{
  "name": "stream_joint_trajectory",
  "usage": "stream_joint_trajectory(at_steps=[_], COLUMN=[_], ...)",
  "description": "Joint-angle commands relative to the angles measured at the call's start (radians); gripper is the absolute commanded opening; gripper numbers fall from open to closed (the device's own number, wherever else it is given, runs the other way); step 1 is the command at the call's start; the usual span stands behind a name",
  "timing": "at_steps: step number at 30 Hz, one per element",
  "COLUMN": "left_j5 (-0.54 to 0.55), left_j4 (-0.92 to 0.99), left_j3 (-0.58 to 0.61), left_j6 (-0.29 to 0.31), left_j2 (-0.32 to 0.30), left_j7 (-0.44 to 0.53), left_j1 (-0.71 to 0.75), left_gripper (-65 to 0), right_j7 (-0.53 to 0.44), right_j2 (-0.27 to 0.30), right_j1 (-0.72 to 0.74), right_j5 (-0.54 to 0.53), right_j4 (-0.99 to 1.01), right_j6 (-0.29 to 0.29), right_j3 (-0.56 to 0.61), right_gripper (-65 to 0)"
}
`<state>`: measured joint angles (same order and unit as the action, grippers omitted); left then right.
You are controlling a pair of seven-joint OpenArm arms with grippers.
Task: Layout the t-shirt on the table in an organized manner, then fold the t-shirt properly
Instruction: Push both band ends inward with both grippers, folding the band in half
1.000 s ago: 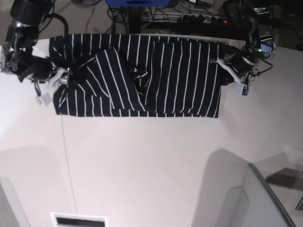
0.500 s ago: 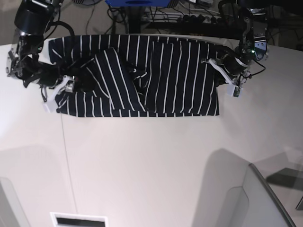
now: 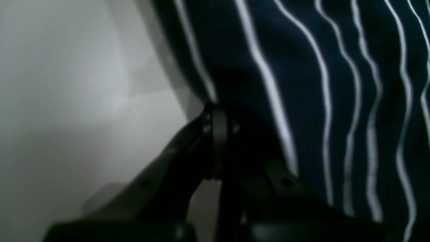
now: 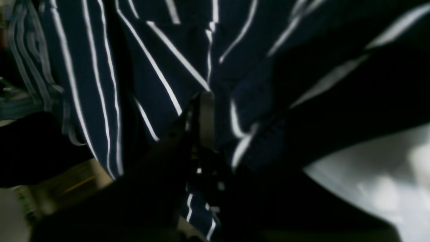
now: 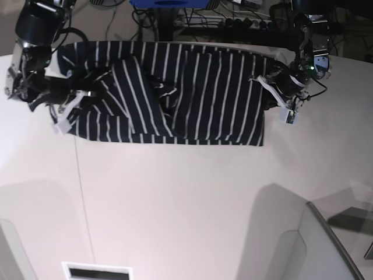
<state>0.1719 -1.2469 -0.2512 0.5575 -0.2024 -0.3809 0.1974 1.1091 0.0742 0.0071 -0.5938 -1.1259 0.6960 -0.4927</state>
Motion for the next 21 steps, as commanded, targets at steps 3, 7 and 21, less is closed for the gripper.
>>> stream_joint_trajectory(at_steps=[3, 7, 21], left_j5=[-0.005, 0.004, -0.005], left_j4=[-0.011, -0.011, -0.020], left_j3=[0.079, 0.141, 0.244], left_j6=[-0.001, -0.003, -0.003], left_j2=[-0.004, 0.017, 0.091], left_j7=[-0.005, -0.005, -0.082], left_j1=[0.000, -0.005, -0.094], left_gripper=[-65.0, -65.0, -65.0], right_j7=[0.032, 0.091, 0.118], right_j2=[0.034, 0.028, -0.064], right_j1=[0.014, 0.006, -0.085], right_j5=[-0.018, -0.018, -0.022], right_j4=[-0.113, -0.273, -0.659], right_j6=[0.002, -0.031, -0.401], right_j3=[-0.004, -0.004, 0.285], right_gripper=[-64.4, -64.4, -64.4])
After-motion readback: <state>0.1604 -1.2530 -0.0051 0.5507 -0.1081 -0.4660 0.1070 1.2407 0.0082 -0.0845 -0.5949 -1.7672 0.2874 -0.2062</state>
